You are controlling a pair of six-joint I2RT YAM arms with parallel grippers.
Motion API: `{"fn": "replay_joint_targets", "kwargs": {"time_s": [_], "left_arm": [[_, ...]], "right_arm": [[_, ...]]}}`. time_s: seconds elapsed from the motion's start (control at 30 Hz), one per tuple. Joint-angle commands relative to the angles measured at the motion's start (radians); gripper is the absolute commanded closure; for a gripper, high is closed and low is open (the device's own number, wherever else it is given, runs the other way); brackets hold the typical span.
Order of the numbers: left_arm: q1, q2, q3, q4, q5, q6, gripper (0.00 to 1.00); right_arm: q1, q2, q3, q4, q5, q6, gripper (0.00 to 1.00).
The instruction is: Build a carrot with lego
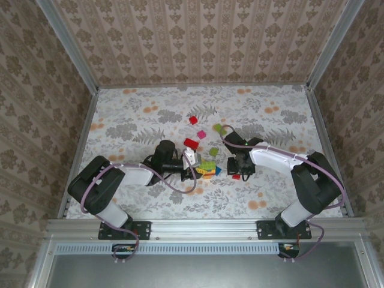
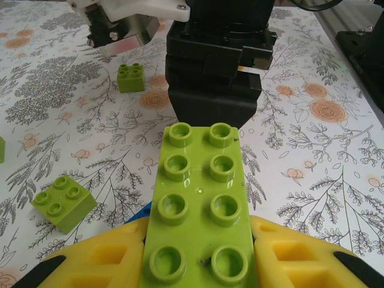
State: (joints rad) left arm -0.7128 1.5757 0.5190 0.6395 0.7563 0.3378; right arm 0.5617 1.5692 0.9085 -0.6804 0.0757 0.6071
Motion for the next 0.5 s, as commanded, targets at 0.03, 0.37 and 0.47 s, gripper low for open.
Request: {"fn": "replay_joint_targets", "kwargs": {"time_s": [0.03,0.37,0.47], "left_arm": [[-0.009,0.041,-0.001,-0.11,-0.002,0.03,0.63],[-0.008,0.041,-0.001,-0.112,-0.002,0.03,0.63],[-0.01,0.042,-0.001,-0.112,-0.002,0.03,0.63]], "right_arm": [[0.013,-0.024,-0.011,-0.036,-0.017,0.019,0.46],[0.023,-0.011,-0.013,-0.03,-0.04,0.025,0.52],[0.027,-0.003,-0.013,-0.033,-0.042,0.026,0.51]]}}
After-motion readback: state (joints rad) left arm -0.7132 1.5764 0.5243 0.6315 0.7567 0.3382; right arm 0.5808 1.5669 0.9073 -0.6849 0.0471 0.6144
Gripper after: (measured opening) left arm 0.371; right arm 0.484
